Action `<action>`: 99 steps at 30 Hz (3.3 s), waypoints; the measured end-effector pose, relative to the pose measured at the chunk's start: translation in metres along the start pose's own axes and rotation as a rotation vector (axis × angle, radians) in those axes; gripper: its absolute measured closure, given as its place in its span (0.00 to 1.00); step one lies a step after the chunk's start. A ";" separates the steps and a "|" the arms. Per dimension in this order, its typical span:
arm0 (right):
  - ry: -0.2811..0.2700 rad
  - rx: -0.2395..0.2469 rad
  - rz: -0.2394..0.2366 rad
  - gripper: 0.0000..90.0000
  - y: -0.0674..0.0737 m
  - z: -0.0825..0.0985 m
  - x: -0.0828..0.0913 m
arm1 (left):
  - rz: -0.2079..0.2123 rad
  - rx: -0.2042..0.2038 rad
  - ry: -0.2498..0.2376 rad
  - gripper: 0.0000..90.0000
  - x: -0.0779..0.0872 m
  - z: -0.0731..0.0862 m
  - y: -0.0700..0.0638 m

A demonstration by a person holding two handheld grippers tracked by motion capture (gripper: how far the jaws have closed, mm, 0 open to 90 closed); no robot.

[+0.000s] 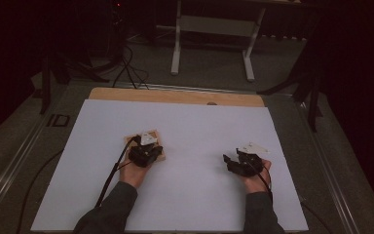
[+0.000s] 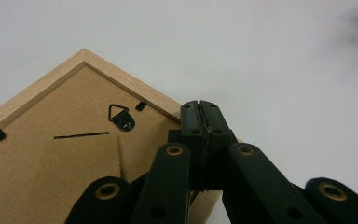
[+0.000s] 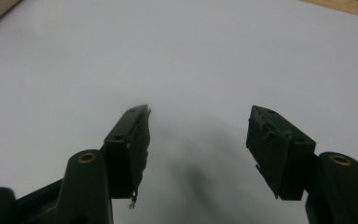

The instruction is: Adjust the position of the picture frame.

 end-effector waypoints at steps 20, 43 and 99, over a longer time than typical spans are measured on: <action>-0.002 0.004 -0.002 0.43 0.001 0.000 0.000 | 0.062 -0.061 0.016 1.00 -0.008 -0.008 -0.038; -0.009 0.049 -0.019 0.45 0.018 -0.005 -0.003 | -0.044 0.016 -0.056 0.98 0.045 -0.008 0.023; 0.007 0.061 -0.091 0.98 0.062 -0.015 -0.014 | -0.066 0.053 0.073 0.99 0.007 0.034 0.038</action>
Point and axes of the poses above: each handheld gripper's, and its own axes: x roughly backward along the jaws, z roughly out of its underside, y roughly to its left, the point moved 7 cm from there along -x, roughly forward along the jaws, and after that the axes turned 10 degrees about y, right-handed, at the moved point
